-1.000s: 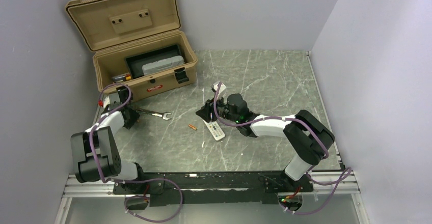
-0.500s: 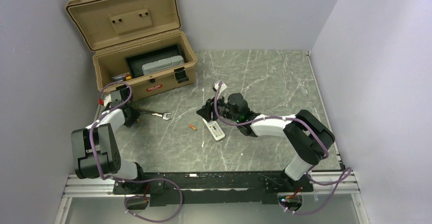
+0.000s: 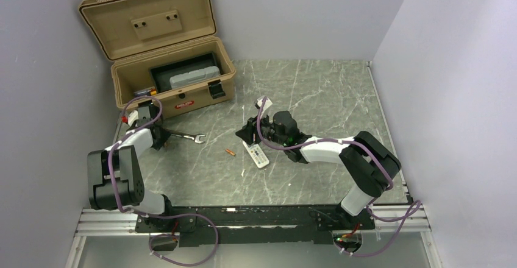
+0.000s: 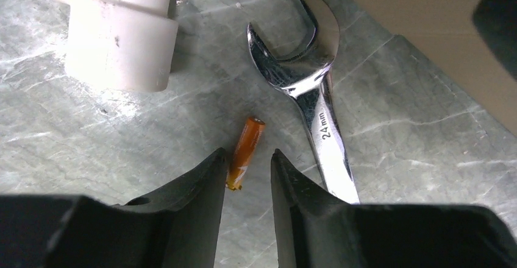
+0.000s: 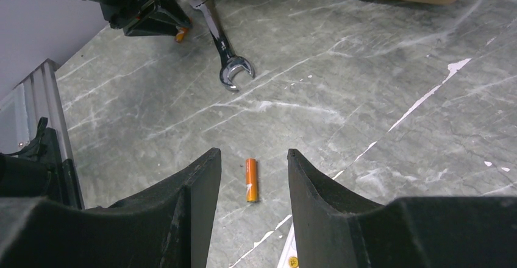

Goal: Load the batteries into the remote control
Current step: Move the battery to the center of the board, then pick up the remote control from the center of the board, then adjust the remote control.

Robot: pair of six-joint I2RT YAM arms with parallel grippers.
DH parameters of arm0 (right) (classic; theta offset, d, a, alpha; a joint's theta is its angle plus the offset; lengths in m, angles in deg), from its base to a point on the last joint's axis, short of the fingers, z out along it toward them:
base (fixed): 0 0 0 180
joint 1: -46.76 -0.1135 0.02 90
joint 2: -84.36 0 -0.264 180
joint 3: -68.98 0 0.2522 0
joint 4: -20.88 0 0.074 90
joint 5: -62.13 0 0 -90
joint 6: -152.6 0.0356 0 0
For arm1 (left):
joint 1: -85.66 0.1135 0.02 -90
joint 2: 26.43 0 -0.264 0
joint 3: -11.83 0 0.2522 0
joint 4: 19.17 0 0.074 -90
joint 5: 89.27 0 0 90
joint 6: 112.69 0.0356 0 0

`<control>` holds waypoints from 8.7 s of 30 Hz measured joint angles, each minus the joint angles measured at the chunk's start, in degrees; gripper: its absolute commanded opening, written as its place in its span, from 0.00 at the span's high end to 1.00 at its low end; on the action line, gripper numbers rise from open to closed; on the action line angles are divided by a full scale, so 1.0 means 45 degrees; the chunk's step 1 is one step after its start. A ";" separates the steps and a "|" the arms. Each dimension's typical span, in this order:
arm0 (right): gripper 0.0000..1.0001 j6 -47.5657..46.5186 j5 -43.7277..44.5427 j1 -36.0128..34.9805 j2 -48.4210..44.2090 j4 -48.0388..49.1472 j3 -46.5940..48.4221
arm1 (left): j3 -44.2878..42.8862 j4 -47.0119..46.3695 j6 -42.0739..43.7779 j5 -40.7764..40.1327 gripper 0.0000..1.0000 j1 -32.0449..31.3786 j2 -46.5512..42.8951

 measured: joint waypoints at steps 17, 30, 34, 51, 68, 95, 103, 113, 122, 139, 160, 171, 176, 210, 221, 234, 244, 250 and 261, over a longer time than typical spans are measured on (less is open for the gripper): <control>0.53 0.0010 0.0000 0.0053 0.0000 0.0000 -0.0005 | 0.0000 0.0117 -0.0209 -0.0233 0.76 -0.0214 0.0010; 0.53 0.0068 -0.0005 0.0073 -0.0005 0.0000 -0.0053 | 0.0389 -0.0024 -0.0481 -0.0078 0.84 -0.0529 -0.0359; 0.53 0.0087 0.0005 0.0073 -0.0053 -0.0005 -0.0078 | 0.0933 -0.0131 -0.0772 0.0049 0.84 -0.1020 -0.0933; 0.53 0.0389 -0.0010 0.0078 -0.0272 -0.0010 -0.0243 | 0.2098 -0.0806 -0.1307 0.0952 0.84 -0.3517 -0.2059; 0.53 0.0432 -0.0010 0.0083 -0.0651 -0.0131 -0.0267 | 0.1797 -0.1030 -0.2963 0.0903 0.81 -0.7339 -0.1447; 0.46 -0.0423 0.0869 0.0083 -0.1875 -0.3254 0.0034 | 0.0418 0.1064 -0.2404 -0.0097 0.44 -0.7951 -0.1841; 0.20 -0.0248 0.2055 0.0243 -0.2108 -0.6654 0.1632 | 0.0170 0.2375 -0.1661 -0.0797 0.28 -0.7975 -0.5231; 0.18 0.0097 0.2040 0.0272 -0.2181 -0.7844 0.0495 | 0.0670 0.3225 -0.0996 -0.0991 0.13 -0.7975 -0.9428; 0.24 0.0442 0.1875 0.0272 -0.1287 -0.7723 -0.0282 | 0.1690 0.3575 -0.0947 -0.0379 0.13 -0.7975 -1.1064; 0.54 0.1078 0.3191 -0.1588 -0.0316 -0.7028 -0.0219 | 0.2283 0.5474 -0.0908 0.0029 0.13 -0.7975 -1.4178; 0.67 0.2244 0.5382 -0.3220 -0.0117 -0.7354 0.0141 | 0.3036 0.6382 -0.0670 0.0398 0.14 -0.7980 -1.5232; 0.48 0.3206 0.6062 -0.3614 -0.1122 -0.8592 -0.0389 | 0.3070 0.6290 -0.0559 0.0685 0.13 -0.8315 -1.5149; 0.46 0.3444 0.6144 -0.3614 -0.1423 -0.8898 -0.0559 | 0.3070 0.6290 -0.0554 0.0690 0.13 -0.8393 -1.5038; 0.90 0.3745 0.4347 -0.1768 -0.3172 -0.7490 -0.2608 | 0.3065 0.3371 -0.0277 0.2127 0.13 -0.8403 -1.1744; 1.00 0.3361 0.4410 -0.1768 -0.4133 -0.8354 -0.2817 | 0.3070 0.2754 -0.0661 0.2414 0.12 -0.8403 -1.2041; 1.00 0.1783 0.6037 -0.3371 -0.6256 -0.9826 -0.2302 | 0.3070 0.0427 -0.2671 0.3410 0.08 -0.8442 -1.0885; 1.00 0.0976 0.8791 -0.5416 -0.6266 -1.1230 -0.0986 | 0.2472 -0.0044 -0.4391 0.3672 0.09 -0.9568 -1.0137; 1.00 0.0534 1.0554 -0.6523 -0.6266 -1.2016 -0.0044 | 0.2021 -0.0398 -0.5552 0.2443 0.10 -1.1638 -0.9646; 1.00 -0.0053 1.2930 -0.8519 -0.6266 -1.3075 0.0733 | -0.0180 -0.0199 -0.7014 0.0631 0.09 -1.3163 -0.7096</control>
